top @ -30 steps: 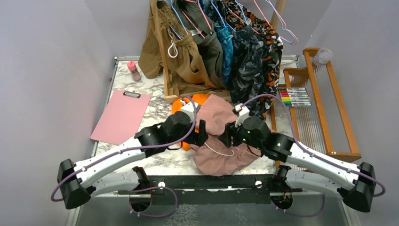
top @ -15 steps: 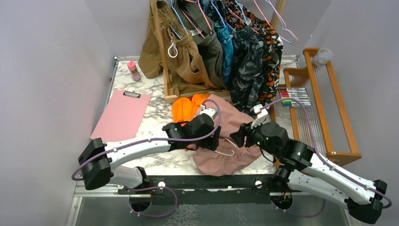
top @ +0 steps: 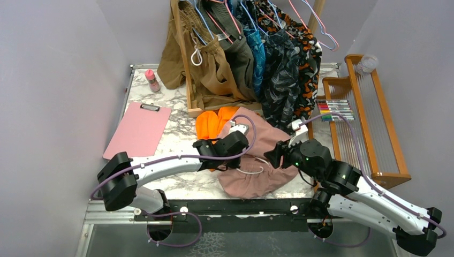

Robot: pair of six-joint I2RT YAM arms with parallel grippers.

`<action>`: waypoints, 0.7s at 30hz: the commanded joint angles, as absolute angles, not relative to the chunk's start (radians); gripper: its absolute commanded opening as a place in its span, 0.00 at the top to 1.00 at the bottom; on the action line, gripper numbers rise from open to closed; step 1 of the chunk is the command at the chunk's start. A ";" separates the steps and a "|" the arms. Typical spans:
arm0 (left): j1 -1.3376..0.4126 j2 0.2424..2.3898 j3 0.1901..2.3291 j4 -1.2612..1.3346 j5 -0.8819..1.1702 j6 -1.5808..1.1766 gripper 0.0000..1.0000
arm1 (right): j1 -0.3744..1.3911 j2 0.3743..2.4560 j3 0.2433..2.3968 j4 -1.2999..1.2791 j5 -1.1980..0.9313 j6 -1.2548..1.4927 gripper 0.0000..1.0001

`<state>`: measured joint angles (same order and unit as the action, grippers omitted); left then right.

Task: Place the shorts on the hanger
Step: Adjust the shorts at the center of the board.

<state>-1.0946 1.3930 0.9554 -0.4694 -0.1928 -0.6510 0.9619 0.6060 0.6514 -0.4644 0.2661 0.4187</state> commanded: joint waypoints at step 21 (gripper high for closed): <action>-1.090 0.852 1.185 -0.679 -0.588 -0.233 1.00 | 0.961 0.715 0.820 -0.376 0.300 0.375 0.40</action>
<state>-1.0924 0.8764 1.3987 -0.6590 -0.6044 -0.2798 0.9619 0.6876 0.8940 -0.4129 0.2806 0.3553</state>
